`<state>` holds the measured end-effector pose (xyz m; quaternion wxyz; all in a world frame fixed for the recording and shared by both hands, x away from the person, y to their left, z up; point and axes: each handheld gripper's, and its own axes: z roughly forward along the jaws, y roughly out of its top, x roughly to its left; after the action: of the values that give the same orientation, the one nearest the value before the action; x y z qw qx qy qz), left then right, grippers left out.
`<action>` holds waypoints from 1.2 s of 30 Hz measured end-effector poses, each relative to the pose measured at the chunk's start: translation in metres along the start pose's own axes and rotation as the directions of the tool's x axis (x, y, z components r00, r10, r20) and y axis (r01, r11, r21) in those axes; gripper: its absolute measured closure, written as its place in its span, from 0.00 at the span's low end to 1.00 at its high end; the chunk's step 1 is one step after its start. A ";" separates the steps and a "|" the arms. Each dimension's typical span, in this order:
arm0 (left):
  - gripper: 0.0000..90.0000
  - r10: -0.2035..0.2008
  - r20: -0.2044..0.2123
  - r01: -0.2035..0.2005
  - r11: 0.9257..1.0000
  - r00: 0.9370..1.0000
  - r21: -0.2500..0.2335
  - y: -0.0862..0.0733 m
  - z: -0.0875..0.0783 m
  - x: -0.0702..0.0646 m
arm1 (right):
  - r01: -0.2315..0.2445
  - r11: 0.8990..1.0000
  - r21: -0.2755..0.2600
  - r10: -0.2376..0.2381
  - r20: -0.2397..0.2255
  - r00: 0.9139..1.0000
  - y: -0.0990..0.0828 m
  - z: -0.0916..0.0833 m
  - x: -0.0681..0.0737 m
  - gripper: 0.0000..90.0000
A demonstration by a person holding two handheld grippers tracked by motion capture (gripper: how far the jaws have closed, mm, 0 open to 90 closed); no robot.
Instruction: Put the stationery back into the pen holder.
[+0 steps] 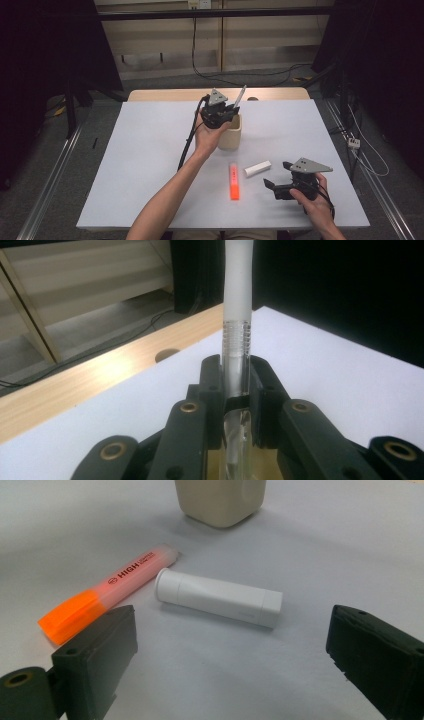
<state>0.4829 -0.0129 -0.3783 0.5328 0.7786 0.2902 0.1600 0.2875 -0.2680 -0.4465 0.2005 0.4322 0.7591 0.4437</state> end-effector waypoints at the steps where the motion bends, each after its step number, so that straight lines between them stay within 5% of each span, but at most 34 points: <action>1: 0.88 -0.004 -0.005 0.004 1.000 1.000 0.002 -0.003 0.000 0.001 | 0.000 1.000 -0.001 0.000 0.000 1.000 0.000 0.000 -0.001 0.07; 10: 0.85 -0.005 -0.004 0.005 1.000 1.000 0.019 -0.015 -0.001 0.004 | 0.004 1.000 0.006 -0.004 -0.005 1.000 0.000 0.001 0.001 0.07; 24: 0.29 -0.007 -0.029 0.008 1.000 1.000 0.026 -0.010 -0.026 0.001 | 0.001 1.000 0.004 -0.001 -0.010 1.000 0.000 0.001 0.000 0.07; 29: 0.18 -0.055 -0.041 0.058 0.997 0.998 0.050 -0.012 -0.039 0.002 | -0.023 1.000 0.001 0.023 -0.018 1.000 0.001 0.002 -0.001 0.08; 36: 0.11 -0.039 -0.047 0.041 0.998 0.998 0.045 -0.020 -0.063 0.007 | -0.025 1.000 0.011 0.025 -0.021 0.999 0.002 0.003 -0.002 0.07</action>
<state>0.4478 0.0436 -0.3735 0.5108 0.7809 0.3216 0.1605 0.2916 -0.2682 -0.4466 0.1845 0.4381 0.7580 0.4466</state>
